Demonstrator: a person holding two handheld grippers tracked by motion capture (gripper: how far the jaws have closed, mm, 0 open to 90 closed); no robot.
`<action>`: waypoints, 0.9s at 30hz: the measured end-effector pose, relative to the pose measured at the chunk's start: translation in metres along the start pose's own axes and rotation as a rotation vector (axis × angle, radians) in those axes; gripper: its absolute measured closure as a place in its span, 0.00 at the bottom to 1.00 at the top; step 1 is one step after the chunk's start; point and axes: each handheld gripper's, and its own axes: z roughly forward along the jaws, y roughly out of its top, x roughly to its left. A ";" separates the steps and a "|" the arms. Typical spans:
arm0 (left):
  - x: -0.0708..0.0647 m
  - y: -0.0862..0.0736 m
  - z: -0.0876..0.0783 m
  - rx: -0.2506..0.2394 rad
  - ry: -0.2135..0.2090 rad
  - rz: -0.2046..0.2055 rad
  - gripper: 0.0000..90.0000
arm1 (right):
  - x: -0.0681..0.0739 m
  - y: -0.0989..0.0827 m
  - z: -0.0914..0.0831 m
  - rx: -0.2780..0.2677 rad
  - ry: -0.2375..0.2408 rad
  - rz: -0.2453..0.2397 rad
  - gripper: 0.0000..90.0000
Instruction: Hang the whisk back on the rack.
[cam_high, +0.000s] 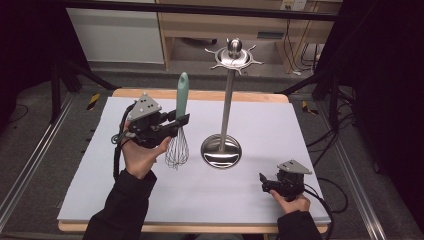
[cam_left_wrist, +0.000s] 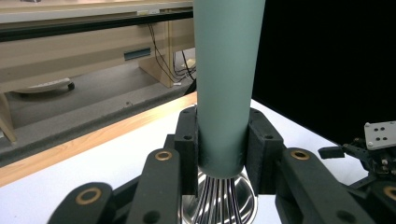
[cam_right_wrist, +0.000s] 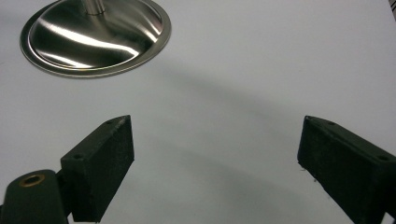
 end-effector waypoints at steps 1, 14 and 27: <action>-0.001 0.001 0.001 0.001 -0.002 0.004 0.76 | 0.000 0.000 0.000 0.000 0.000 0.000 0.12; -0.007 0.014 0.010 -0.013 -0.015 0.024 0.76 | 0.000 0.000 0.000 -0.002 0.002 0.005 0.12; -0.014 0.023 0.022 0.004 -0.021 0.041 0.76 | 0.000 0.000 0.000 -0.002 0.004 0.007 0.12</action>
